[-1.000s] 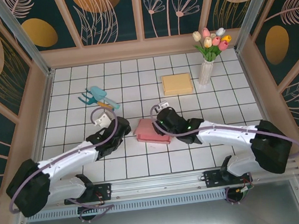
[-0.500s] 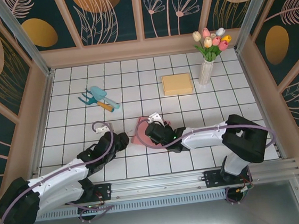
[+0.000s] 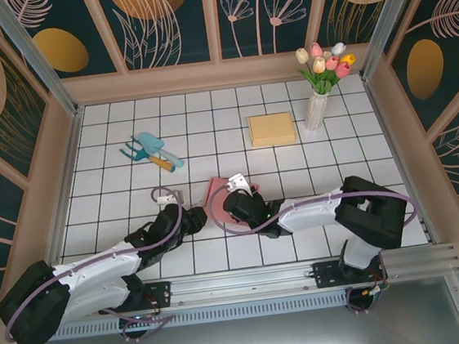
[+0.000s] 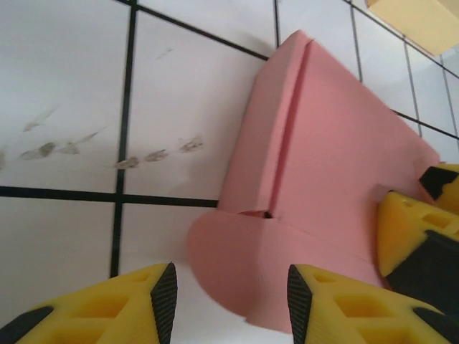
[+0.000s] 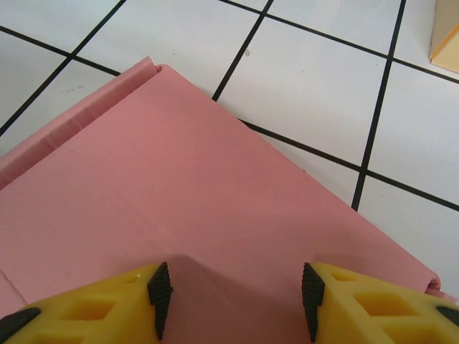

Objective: Fold the paper box

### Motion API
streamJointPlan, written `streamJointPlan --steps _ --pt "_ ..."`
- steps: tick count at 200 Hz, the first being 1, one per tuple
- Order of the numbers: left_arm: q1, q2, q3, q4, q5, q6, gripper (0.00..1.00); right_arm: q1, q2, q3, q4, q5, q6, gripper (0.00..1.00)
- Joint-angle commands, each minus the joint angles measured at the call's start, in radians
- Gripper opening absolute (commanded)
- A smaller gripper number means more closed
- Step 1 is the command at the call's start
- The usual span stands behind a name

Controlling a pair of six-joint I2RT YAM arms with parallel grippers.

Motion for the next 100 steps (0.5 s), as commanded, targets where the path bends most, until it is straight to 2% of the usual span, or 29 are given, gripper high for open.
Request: streamJointPlan --steps 1,45,71,100 --pt "-0.011 0.019 0.072 -0.023 -0.052 0.013 0.47 0.016 -0.053 -0.059 -0.036 -0.028 0.013 0.55" --pt "-0.012 0.090 0.120 -0.036 -0.100 0.030 0.48 0.016 -0.215 -0.121 -0.015 -0.014 0.054 0.56" --pt "-0.012 0.101 0.126 -0.038 -0.106 0.033 0.48 0.015 -0.329 -0.172 -0.056 0.044 0.135 0.58" --pt "-0.011 0.085 0.132 -0.058 -0.114 0.010 0.49 0.007 -0.460 -0.262 -0.064 0.034 0.225 0.63"
